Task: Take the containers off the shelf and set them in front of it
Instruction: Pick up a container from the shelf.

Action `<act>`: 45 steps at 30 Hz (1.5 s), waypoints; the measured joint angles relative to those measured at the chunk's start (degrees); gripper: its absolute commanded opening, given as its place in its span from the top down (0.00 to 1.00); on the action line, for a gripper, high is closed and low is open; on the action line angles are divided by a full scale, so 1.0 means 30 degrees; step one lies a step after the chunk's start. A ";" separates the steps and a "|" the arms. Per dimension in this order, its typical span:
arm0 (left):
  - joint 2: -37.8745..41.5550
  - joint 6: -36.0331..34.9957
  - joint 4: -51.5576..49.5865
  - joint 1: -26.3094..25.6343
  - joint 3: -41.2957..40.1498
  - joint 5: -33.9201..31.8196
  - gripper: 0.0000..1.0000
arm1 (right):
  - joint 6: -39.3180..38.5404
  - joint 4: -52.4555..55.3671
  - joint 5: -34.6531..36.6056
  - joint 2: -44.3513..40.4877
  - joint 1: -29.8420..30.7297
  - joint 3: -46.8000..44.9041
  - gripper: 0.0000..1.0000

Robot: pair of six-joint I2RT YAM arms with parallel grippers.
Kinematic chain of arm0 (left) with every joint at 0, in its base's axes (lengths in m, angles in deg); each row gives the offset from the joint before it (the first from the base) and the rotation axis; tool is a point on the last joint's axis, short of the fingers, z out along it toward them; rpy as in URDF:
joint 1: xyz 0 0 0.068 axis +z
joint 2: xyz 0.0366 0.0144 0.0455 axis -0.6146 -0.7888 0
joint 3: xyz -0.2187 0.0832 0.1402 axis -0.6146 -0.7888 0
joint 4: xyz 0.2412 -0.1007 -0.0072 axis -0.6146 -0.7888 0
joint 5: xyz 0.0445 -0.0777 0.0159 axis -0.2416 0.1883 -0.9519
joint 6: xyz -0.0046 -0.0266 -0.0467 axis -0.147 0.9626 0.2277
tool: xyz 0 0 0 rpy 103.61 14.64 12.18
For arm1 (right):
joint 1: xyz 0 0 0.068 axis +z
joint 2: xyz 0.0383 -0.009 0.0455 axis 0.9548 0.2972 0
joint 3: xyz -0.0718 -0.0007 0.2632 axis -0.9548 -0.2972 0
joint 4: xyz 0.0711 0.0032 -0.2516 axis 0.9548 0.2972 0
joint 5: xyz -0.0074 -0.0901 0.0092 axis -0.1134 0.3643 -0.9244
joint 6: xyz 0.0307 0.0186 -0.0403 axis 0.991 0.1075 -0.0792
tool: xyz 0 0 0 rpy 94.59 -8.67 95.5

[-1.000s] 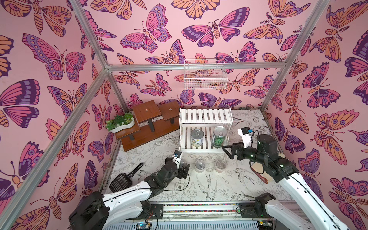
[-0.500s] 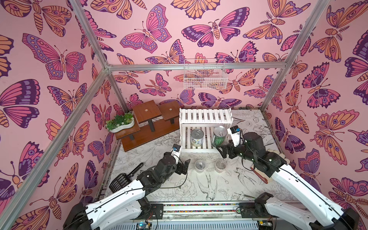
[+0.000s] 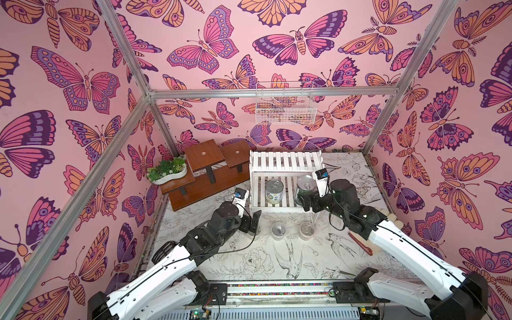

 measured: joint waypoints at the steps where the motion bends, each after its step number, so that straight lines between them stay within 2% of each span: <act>1: -0.0022 -0.0007 -0.0073 0.0189 0.0015 0.0182 0.00 | -0.0138 -0.0109 0.0189 0.0189 0.0138 0.0124 0.01; 7: -0.0044 0.0007 -0.0488 0.1202 0.0015 0.1457 0.00 | -0.0743 -0.0918 0.1253 0.1341 0.0692 0.0583 0.01; 16: -0.0051 0.0007 -0.0619 0.1676 0.0153 0.2616 0.00 | -0.0882 -0.1880 0.2448 0.2280 0.0801 0.0619 0.00; 20: -0.0146 0.0015 -0.0699 0.1749 0.0226 0.2725 0.00 | -0.0933 -0.2317 0.2601 0.2586 0.0801 0.0619 0.06; 26: -0.0189 0.0015 -0.0772 0.1865 0.0240 0.2965 0.00 | -0.1173 -0.2492 0.2674 0.3089 0.0801 0.0619 0.25; 28: -0.0189 0.0015 -0.0794 0.1865 0.0240 0.2994 0.00 | -0.1188 -0.2499 0.2667 0.3089 0.0801 0.0619 0.28; 36: -0.0204 0.0022 -0.0801 0.1865 0.0240 0.3002 0.00 | -0.1173 -0.2113 0.2630 0.2776 0.0801 0.0619 0.31; 45: -0.0270 0.0175 -0.0794 0.1865 0.0240 0.3002 0.00 | -0.1144 -0.0852 0.2280 0.0612 0.1056 0.0619 0.31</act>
